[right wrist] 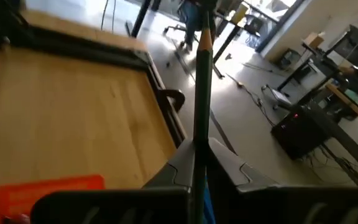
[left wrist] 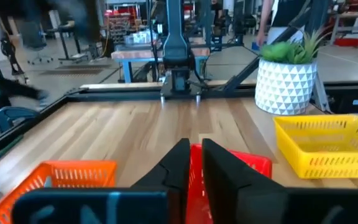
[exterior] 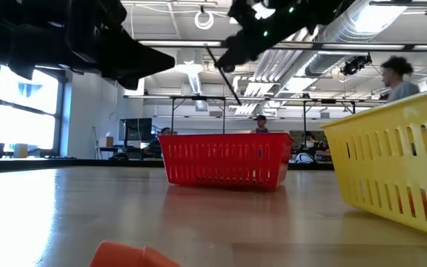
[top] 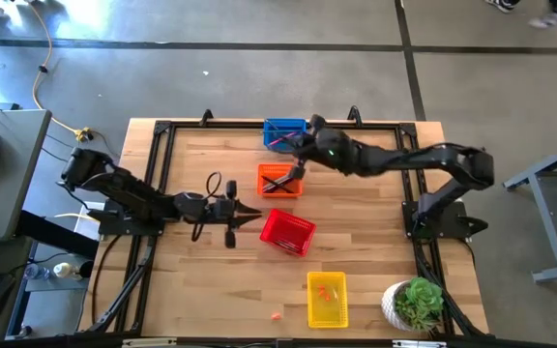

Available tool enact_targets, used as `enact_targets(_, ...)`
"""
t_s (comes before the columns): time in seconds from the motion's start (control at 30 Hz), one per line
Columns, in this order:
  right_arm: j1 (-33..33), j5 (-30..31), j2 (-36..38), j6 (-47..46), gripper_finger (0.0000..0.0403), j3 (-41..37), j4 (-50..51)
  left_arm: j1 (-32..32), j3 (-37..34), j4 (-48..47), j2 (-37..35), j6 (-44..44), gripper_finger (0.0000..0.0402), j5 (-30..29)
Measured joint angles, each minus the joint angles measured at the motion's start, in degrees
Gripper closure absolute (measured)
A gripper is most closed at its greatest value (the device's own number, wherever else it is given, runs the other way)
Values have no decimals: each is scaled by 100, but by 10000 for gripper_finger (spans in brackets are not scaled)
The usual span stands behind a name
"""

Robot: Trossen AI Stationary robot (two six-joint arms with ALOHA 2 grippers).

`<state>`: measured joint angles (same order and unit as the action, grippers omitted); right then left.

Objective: Sort crayons/erasers/pens/pencils in bins
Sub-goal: Put the green pencil into the blue bin

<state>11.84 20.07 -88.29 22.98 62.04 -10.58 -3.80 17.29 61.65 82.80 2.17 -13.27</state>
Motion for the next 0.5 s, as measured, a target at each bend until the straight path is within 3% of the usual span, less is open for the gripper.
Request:
enact_targets(0.37,1564,-1212,-1825,856,396,1289,308,-6,-66,-7,-192,68,401,174)
enact_targets(0.5,1832,-1459,-2436,851,396,1971,1047,-6,-64,-7,-192,151,401,174)
